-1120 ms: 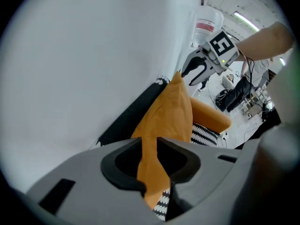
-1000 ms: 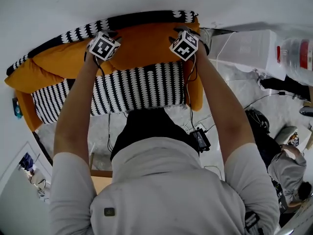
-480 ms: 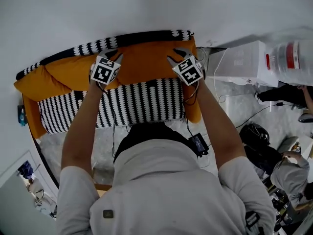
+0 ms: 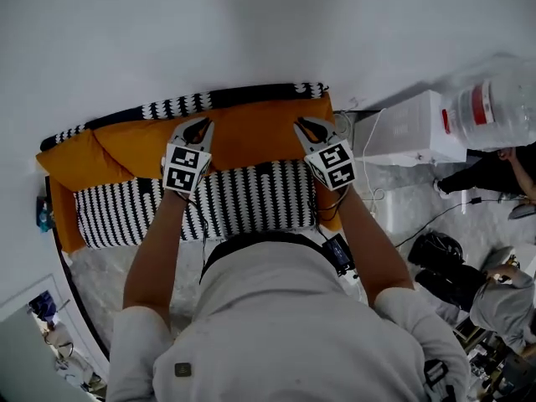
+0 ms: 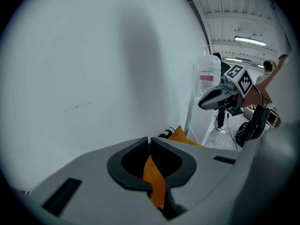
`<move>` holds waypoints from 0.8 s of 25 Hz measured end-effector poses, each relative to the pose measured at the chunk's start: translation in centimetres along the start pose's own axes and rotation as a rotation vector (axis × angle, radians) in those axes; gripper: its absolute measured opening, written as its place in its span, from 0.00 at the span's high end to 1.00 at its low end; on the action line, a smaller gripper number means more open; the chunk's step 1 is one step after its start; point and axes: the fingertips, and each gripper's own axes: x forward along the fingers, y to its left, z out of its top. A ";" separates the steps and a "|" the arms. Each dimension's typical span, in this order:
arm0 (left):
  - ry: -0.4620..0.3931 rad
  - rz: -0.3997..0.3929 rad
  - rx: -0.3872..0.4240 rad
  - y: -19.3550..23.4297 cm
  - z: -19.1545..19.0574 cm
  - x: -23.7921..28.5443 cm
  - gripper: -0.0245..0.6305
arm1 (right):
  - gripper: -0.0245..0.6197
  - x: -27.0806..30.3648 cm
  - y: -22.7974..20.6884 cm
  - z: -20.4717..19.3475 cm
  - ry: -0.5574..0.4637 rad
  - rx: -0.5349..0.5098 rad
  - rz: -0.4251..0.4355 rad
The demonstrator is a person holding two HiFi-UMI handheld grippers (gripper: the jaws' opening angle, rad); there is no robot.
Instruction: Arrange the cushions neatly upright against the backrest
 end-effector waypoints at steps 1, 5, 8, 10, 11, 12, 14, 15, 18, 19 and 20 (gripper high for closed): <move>-0.026 0.010 -0.006 -0.1 0.5 -0.9 0.93 | 0.88 -0.6 0.4 0.6 -0.017 0.006 -0.003; -0.121 0.038 -0.050 -0.4 2.0 -4.3 0.94 | 0.90 -2.6 2.2 2.5 -0.078 0.020 -0.013; -0.166 0.050 -0.063 -1.0 2.3 -6.1 0.95 | 0.91 -4.0 3.8 3.4 -0.112 0.014 -0.030; -0.193 0.047 -0.059 -1.5 2.6 -7.2 0.95 | 0.92 -4.6 5.0 4.1 -0.129 0.013 -0.041; -0.206 0.045 -0.054 -1.7 2.7 -7.6 0.95 | 0.92 -4.8 5.5 4.4 -0.139 0.009 -0.044; -0.219 0.043 -0.051 -2.0 2.9 -8.0 0.95 | 0.92 -5.1 6.0 4.8 -0.149 0.005 -0.046; -0.246 0.037 -0.048 -2.6 3.4 -8.9 0.95 | 0.92 -5.6 6.7 5.5 -0.172 -0.003 -0.052; -0.260 0.033 -0.046 -2.9 3.7 -9.4 0.95 | 0.92 -5.9 7.0 5.9 -0.182 -0.008 -0.057; -0.293 0.021 -0.029 -3.6 4.4 -10.7 0.95 | 0.92 -6.9 7.7 7.0 -0.211 -0.031 -0.076; -0.301 0.019 -0.021 -3.8 4.5 -11.0 0.95 | 0.92 -7.3 7.8 7.4 -0.220 -0.038 -0.082; -0.308 0.021 -0.013 -3.9 4.6 -11.1 0.95 | 0.92 -7.8 7.9 7.7 -0.227 -0.045 -0.085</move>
